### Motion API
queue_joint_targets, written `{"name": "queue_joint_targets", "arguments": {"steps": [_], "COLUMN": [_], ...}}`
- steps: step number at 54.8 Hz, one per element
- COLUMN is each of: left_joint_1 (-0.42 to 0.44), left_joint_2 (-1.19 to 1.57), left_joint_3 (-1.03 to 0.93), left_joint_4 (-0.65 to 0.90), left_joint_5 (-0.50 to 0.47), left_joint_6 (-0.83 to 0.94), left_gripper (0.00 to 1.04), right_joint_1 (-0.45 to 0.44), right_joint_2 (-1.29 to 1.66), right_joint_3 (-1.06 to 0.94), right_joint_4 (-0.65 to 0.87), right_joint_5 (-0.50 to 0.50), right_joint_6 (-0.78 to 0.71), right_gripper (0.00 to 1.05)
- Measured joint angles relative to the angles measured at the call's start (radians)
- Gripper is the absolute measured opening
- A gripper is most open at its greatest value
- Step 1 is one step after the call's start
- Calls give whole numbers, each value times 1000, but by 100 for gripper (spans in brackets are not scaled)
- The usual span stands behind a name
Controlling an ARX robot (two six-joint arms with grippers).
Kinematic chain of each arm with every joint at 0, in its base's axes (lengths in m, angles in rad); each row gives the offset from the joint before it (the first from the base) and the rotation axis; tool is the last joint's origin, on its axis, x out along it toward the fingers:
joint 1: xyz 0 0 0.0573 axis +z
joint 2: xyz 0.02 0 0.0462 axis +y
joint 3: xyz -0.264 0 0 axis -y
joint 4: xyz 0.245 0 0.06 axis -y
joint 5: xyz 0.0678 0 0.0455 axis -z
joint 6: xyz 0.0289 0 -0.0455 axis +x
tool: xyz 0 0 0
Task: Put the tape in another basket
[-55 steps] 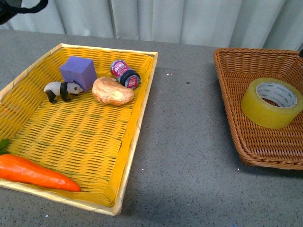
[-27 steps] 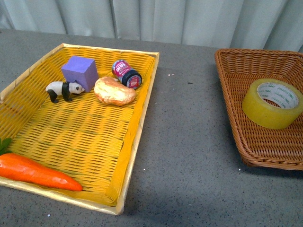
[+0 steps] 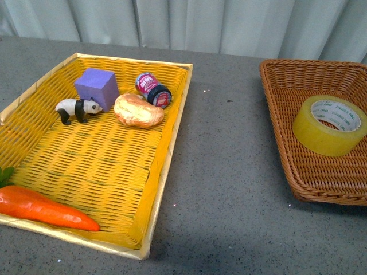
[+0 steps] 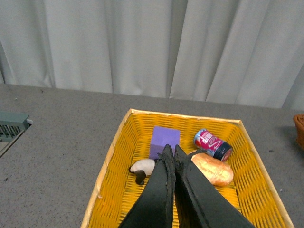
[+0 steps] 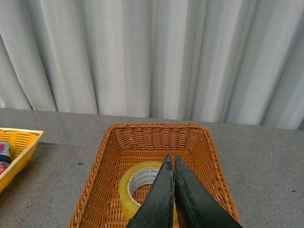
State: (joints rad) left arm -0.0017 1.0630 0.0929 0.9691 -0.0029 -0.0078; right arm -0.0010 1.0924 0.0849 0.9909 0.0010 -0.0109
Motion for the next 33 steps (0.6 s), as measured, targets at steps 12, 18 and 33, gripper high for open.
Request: {"name": "queue_joint_targets", "arguments": {"steps": [12, 18, 33], "left_joint_1": [0, 0, 0], "left_joint_2": [-146, -236, -426], "left_joint_3": [-50, -65, -72], "left_joint_4": [-108, -181, -346], "left_joint_5": [3, 3, 3], "left_joint_6": [0, 0, 0], "left_gripper": [4, 4, 4], "right_joint_1": [0, 0, 0], "right_joint_2": [-166, -256, -447], "right_joint_3": [-43, -58, -77], "right_joint_4": [-125, -196, -363], "right_joint_5": [-1, -1, -1], "right_joint_6": [0, 0, 0], "right_gripper": [1, 1, 1]}}
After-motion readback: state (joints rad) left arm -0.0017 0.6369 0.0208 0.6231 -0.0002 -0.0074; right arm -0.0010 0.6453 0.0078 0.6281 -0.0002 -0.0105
